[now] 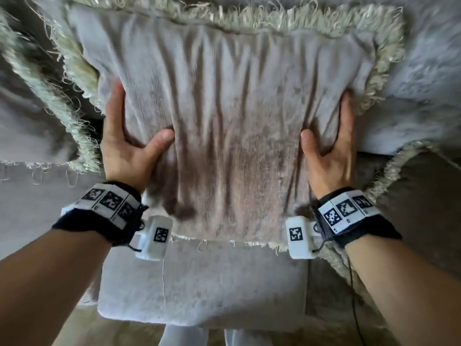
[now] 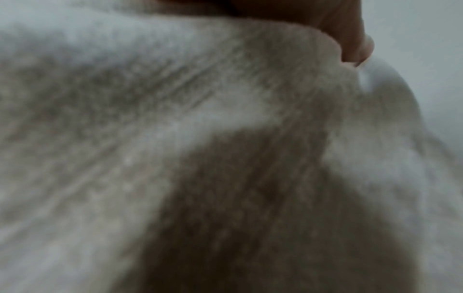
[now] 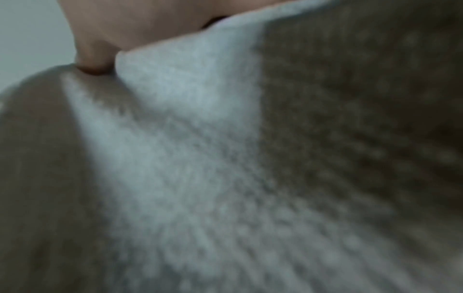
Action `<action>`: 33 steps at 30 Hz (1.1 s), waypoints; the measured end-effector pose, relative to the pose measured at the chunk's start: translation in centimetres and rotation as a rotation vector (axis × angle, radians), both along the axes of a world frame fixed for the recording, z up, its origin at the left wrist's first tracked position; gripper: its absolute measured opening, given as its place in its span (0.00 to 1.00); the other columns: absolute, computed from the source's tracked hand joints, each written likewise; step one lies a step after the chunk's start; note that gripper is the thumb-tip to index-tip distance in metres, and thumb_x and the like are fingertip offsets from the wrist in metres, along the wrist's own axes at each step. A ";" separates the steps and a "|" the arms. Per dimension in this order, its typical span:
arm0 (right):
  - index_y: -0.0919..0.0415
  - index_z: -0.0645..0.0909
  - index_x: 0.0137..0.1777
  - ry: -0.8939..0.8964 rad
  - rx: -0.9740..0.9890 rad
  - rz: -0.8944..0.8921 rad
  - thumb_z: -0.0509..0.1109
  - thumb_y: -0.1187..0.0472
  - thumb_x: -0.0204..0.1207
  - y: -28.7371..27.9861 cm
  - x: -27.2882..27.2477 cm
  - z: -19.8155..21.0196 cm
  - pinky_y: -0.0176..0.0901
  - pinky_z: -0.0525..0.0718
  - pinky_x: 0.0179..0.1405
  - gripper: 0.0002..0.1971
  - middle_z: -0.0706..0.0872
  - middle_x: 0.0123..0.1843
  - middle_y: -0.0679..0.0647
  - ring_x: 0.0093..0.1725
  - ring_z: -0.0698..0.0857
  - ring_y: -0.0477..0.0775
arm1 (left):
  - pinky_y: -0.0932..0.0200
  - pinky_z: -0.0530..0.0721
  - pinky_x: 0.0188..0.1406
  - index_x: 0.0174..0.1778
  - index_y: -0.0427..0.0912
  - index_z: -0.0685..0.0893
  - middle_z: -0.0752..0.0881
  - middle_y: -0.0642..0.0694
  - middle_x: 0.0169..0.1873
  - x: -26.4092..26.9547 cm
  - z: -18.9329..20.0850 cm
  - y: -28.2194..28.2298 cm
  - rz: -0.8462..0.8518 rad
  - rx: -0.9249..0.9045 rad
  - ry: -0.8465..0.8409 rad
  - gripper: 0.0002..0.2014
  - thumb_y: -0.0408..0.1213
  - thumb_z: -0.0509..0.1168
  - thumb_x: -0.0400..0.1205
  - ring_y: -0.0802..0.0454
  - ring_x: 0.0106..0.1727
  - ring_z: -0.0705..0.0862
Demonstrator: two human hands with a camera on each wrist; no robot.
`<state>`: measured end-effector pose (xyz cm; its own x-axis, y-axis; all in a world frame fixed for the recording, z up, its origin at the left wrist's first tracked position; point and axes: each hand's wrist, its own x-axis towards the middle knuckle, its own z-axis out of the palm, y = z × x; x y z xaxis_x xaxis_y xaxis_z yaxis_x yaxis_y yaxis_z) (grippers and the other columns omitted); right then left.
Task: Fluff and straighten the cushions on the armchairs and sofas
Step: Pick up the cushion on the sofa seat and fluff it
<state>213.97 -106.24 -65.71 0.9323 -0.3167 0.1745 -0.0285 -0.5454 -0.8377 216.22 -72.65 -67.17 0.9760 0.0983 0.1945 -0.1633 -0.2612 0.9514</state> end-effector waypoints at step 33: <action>0.52 0.76 0.77 0.123 -0.374 -0.098 0.59 0.29 0.79 -1.7 1.3 6.2 0.68 0.79 0.66 0.36 0.80 0.70 0.59 0.69 0.79 0.62 | 0.35 0.72 0.75 0.76 0.32 0.72 0.67 0.23 0.74 3.8 6.5 -4.3 0.290 0.678 -0.024 0.33 0.44 0.69 0.76 0.26 0.75 0.69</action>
<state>215.27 -107.93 -59.51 0.9222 -0.3405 0.1833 -0.1830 -0.8019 -0.5687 220.01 -76.98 -60.71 0.9237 0.2022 0.3255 -0.0173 -0.8266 0.5625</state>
